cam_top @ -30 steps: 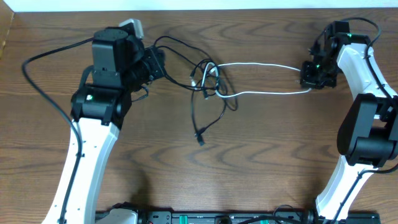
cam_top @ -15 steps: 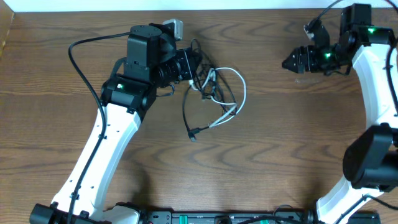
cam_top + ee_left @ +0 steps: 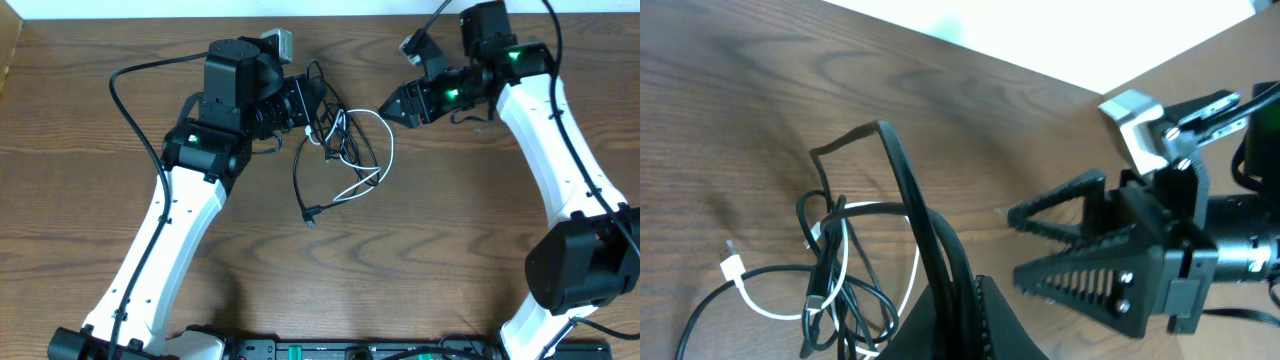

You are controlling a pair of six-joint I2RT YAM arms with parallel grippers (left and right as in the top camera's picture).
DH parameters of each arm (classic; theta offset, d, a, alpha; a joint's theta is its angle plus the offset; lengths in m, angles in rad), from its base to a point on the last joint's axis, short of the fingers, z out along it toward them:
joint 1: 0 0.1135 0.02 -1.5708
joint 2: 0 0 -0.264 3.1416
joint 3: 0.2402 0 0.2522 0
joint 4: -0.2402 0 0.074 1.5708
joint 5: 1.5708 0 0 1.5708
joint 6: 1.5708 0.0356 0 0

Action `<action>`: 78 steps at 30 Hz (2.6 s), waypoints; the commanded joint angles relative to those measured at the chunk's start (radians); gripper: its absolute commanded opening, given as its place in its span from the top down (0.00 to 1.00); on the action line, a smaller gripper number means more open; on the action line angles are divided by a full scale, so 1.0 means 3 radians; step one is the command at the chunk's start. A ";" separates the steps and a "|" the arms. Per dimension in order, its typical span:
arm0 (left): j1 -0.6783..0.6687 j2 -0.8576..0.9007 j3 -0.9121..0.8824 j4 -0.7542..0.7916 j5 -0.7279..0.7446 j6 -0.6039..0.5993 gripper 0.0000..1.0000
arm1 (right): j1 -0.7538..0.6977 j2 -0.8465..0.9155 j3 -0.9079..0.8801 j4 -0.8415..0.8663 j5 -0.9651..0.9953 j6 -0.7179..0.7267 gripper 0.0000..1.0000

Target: Untangle cables

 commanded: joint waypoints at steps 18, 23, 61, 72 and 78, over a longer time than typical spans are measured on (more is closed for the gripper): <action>0.0005 -0.0013 0.0055 0.0100 0.0058 -0.0205 0.92 | 0.0628 0.0876 0.0034 0.0362 0.1230 0.0340 0.68; 0.0005 -0.0013 0.0055 0.0100 0.0057 -0.0203 0.93 | 0.0608 0.1108 0.0034 0.0418 0.2110 0.1045 0.91; 0.0801 -0.0235 0.0055 -0.0449 0.0234 0.0108 0.93 | -0.0874 0.0502 0.0402 -0.0605 0.0526 0.0025 0.45; 0.0488 -0.0235 0.0055 0.0085 0.0842 0.0163 0.93 | -0.0565 0.0128 0.0409 -0.0389 0.0078 0.0015 0.37; 0.0393 -0.0234 0.0055 0.0177 0.1029 0.0161 0.92 | -0.0154 0.0130 0.0408 -0.0158 0.0014 0.0017 0.32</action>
